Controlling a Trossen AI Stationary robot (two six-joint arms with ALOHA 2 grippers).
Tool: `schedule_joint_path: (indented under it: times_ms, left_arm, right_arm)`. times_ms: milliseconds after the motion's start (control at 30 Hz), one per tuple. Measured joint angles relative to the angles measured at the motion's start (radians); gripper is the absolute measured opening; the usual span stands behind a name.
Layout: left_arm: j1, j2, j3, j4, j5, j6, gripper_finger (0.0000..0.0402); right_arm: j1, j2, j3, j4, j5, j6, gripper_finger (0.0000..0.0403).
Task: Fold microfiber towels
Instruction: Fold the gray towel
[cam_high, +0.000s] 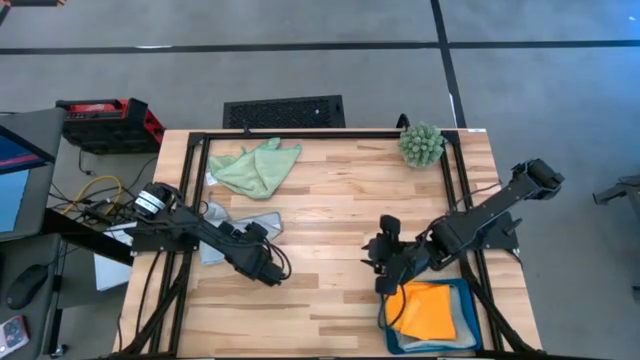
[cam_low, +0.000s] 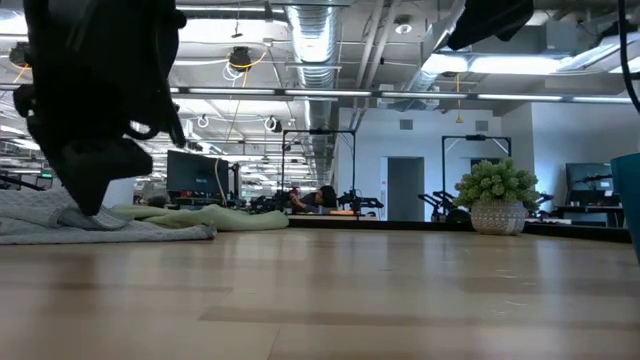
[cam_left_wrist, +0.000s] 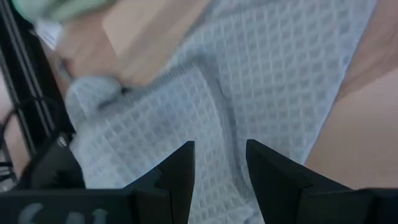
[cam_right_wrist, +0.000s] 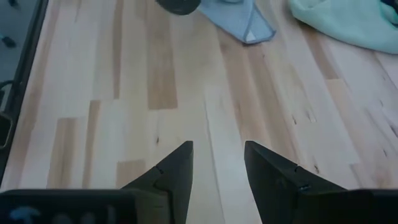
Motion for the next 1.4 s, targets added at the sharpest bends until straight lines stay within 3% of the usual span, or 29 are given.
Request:
schedule_joint_path:
  times_ms: [767,900,1133,1300,1400]
  left_arm:
    - [0.000,0.007,-0.053,0.067,0.038,-0.023,0.0135]
    - [0.000,0.007,-0.051,0.060,0.046,-0.022,0.0110]
    - [0.000,0.007,-0.049,0.058,0.046,0.023,0.0014]
    - [0.000,0.007,-0.022,0.015,0.034,0.065,0.0007]
    - [-0.001,0.007,0.038,-0.046,-0.023,0.094,0.0002]
  right_arm:
    - [-0.031,0.001,0.000,-0.002,0.000,-0.060,0.0166]
    - [-0.029,0.010,-0.001,-0.009,-0.001,-0.061,0.0166]
    - [-0.029,0.010,-0.039,0.012,-0.002,-0.060,0.0166]
    - [-0.029,0.010,-0.040,0.021,-0.002,-0.061,0.0166]
    - [-0.031,0.010,-0.040,0.022,-0.002,-0.061,0.0166]
